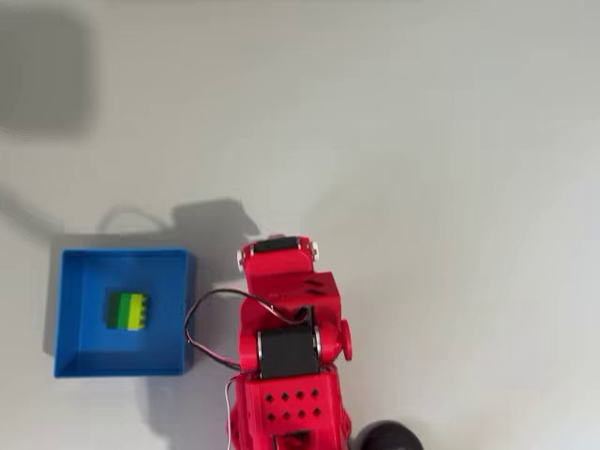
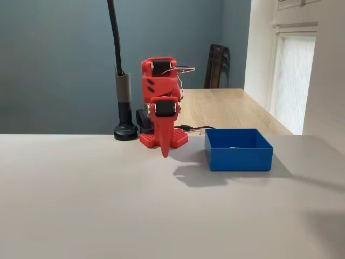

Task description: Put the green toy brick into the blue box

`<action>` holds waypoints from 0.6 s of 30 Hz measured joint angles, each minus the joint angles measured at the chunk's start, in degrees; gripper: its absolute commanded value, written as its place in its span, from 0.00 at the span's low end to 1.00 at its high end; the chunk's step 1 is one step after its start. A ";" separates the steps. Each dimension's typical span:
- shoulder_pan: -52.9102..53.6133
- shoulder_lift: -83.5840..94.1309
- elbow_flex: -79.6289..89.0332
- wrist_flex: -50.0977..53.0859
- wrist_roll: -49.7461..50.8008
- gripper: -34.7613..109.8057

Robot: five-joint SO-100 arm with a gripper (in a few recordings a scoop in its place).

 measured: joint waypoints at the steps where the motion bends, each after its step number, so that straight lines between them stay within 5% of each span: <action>1: 0.44 1.93 1.32 0.00 0.00 0.24; 18: 1.14 10.81 8.70 0.00 -0.53 0.24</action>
